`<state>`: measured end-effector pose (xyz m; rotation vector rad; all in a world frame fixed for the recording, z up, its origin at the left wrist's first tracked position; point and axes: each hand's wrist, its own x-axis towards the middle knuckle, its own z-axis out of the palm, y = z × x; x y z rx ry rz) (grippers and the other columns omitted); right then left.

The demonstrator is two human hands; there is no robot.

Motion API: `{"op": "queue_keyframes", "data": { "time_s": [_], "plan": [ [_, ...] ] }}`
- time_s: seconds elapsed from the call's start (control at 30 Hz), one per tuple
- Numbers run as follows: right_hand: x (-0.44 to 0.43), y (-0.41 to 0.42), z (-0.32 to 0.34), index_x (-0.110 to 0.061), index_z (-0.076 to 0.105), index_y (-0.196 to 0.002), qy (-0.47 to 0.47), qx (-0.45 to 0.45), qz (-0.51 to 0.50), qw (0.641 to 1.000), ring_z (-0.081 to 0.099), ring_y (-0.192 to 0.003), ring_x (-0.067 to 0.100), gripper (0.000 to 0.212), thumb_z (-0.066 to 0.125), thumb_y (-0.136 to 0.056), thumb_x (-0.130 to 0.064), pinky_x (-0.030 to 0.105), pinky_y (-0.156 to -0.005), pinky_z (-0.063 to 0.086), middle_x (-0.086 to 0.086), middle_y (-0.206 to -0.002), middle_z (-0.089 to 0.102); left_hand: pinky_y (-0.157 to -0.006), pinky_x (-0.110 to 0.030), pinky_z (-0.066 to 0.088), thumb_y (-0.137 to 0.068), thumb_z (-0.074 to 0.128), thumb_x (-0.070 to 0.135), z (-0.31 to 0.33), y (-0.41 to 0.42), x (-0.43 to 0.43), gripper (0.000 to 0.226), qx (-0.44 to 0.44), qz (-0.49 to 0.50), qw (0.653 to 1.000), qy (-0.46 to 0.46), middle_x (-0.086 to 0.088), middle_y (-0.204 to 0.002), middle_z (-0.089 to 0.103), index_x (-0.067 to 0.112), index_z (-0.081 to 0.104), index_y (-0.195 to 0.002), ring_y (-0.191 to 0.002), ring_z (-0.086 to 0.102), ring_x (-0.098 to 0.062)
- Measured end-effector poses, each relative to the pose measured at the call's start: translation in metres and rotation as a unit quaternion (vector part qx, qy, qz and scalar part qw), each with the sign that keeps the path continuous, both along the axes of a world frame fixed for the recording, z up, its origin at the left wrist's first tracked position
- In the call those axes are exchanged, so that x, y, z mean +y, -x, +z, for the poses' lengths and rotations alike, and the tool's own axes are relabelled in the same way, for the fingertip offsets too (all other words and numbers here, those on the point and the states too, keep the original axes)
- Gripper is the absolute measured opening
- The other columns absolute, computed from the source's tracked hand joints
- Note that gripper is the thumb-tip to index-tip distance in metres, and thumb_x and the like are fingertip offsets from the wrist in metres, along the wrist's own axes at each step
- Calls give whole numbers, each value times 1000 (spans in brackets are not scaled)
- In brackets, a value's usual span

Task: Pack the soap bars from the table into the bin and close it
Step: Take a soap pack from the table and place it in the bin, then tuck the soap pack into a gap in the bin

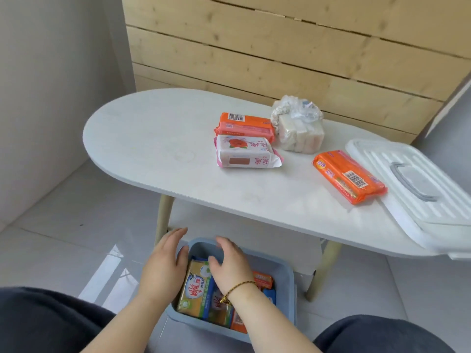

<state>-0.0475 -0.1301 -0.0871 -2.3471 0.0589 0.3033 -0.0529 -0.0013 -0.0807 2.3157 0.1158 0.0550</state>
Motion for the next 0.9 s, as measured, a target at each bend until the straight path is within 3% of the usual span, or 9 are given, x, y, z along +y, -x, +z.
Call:
{"op": "queue_keyframes", "data": {
  "time_s": [0.1,0.2,0.27,0.33,0.43,0.57,0.67,0.77,0.9],
  "plan": [
    [-7,11,43,-18,47,-128,-48,-91,-7,995,54,-100,9,37,46,-91,-19,16,-92,44,-5,-111,58,-92,-29,35,-89,49,4,27,10,-5,32,-101,-15,995,-2,-8,-127,56,10,56,-119,-120,49,-25],
    [-27,17,84,-14,58,-117,-71,-215,-34,973,52,-80,5,29,51,-89,-12,-1,-71,40,-10,-88,57,-92,-35,36,-82,56,-5,47,10,-7,33,-190,-35,981,-33,-16,-121,60,4,60,-114,-113,54,-35],
    [-53,15,110,-8,64,-107,-60,-307,-95,945,55,-78,11,24,56,-84,-4,3,-70,40,-1,-86,63,-97,-40,34,-80,60,-3,56,5,-8,42,-226,-51,970,-80,-18,-129,55,5,55,-121,-119,50,-38],
    [-86,5,129,-3,65,-104,2,-356,-155,921,57,-91,24,24,58,-81,0,16,-81,38,11,-96,68,-107,-40,20,-84,59,6,61,-4,-9,51,-234,-76,962,-121,-15,-143,40,9,43,-133,-135,29,-31],
    [-136,-17,142,-7,52,-123,151,-273,-211,926,40,-124,31,43,62,-81,-14,29,-104,22,14,-130,52,-111,-30,-6,-92,46,27,58,-17,-6,58,-196,-107,959,-172,-3,-155,12,21,17,-143,-133,-12,-9],
    [-174,-41,141,-18,18,-144,272,-108,-212,932,12,-141,29,83,62,-78,-43,37,-115,11,10,-153,18,-110,-30,-11,-92,45,33,51,-24,-5,61,-180,-116,957,-198,-1,-155,9,24,12,-143,-130,-18,-7],
    [-182,-54,140,-15,20,-141,285,-52,-214,933,27,-134,30,86,63,-75,-49,39,-111,22,11,-145,32,-110,-30,-11,-91,44,36,48,-25,-4,63,-178,-117,954,-211,0,-156,8,26,8,-143,-130,-19,-7],
    [-181,-63,143,-11,33,-133,292,-43,-221,930,40,-123,32,71,63,-77,-44,38,-100,34,14,-132,45,-110,-30,-12,-92,40,39,48,-28,-1,64,-166,-124,953,-222,1,-156,3,33,-6,-136,-129,-22,-7],
    [-178,-64,152,-9,36,-128,301,-21,-199,932,45,-118,33,63,63,-79,-37,38,-93,39,16,-127,47,-110,-32,-9,-91,46,33,49,-27,-3,64,-172,-123,954,-211,-2,-155,9,26,8,-142,-130,-18,-9]
  ]
}}
